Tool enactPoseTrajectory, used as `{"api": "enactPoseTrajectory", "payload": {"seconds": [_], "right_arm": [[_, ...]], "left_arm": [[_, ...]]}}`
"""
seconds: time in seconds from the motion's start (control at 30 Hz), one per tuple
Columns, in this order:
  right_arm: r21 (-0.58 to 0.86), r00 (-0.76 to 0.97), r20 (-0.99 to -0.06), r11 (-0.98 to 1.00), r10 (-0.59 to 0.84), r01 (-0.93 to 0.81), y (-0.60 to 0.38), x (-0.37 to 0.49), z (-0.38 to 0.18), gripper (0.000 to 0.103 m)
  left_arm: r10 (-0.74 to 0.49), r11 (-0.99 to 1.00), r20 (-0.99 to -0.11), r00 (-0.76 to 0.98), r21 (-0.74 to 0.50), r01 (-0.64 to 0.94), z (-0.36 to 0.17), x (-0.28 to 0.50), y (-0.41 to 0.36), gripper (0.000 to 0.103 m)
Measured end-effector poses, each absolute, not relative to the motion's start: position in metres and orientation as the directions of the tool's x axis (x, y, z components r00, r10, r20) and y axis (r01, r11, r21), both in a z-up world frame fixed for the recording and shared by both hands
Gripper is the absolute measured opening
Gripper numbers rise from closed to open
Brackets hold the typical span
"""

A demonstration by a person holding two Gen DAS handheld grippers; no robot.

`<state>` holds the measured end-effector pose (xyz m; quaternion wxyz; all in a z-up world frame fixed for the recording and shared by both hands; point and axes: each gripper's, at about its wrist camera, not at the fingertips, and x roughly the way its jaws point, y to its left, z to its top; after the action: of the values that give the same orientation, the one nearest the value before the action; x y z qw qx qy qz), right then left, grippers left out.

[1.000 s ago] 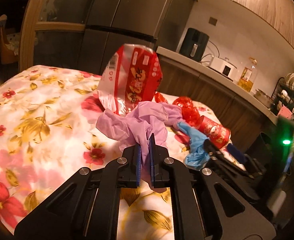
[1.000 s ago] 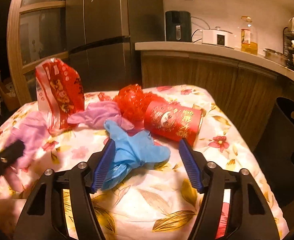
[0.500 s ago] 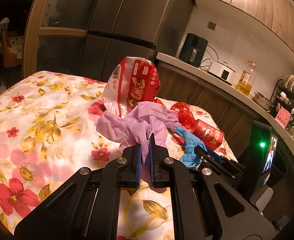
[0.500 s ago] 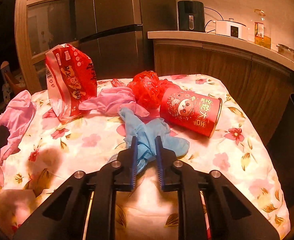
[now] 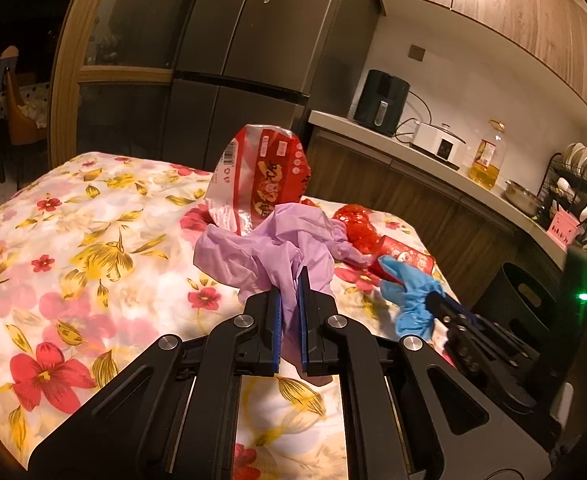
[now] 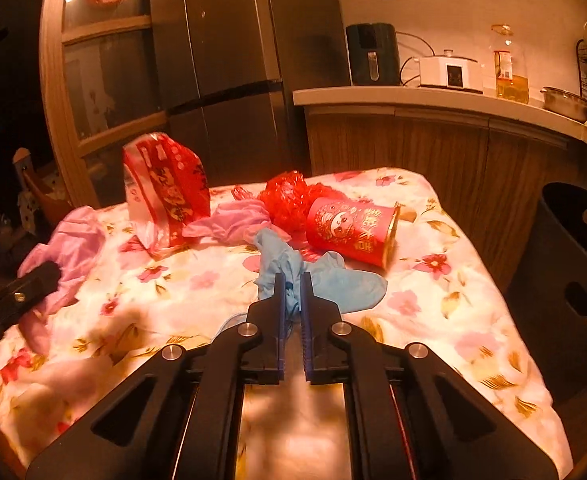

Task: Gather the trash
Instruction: 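Carry the purple and blue gloves with both tools over the black bin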

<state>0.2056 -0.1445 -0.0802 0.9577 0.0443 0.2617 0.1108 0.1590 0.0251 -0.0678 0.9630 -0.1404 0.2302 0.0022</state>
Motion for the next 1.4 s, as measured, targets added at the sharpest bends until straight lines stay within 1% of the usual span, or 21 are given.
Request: {"api": "enactPoseTrajectory", "payload": {"seconds": [0.47,0.8,1.07,1.4], "right_arm": [[0.164,0.895,-0.387,0.971,0.223,-0.172,-0.188,0.153,-0.042,0.007],[0.158,0.92,-0.343,0.977,0.19,-0.143,-0.213,0.134,-0.03,0.007],[0.156,0.938,-0.315,0.983,0.144,-0.098,-0.234,0.13,-0.022,0.007],[0.144,0.957,-0.285,0.99,0.048,-0.007,-0.274,0.129,-0.012,0.007]], "left_arm": [[-0.087,0.97,-0.414,0.906,-0.242,-0.017,-0.052,0.137,-0.006,0.006],[-0.129,0.974,-0.403,0.906,-0.222,0.041,-0.044,0.137,-0.035,0.006],[-0.184,0.976,-0.39,0.902,-0.183,0.12,-0.031,0.151,-0.072,0.006],[-0.264,0.964,-0.366,0.893,-0.136,0.229,-0.016,0.175,-0.13,0.006]]}}
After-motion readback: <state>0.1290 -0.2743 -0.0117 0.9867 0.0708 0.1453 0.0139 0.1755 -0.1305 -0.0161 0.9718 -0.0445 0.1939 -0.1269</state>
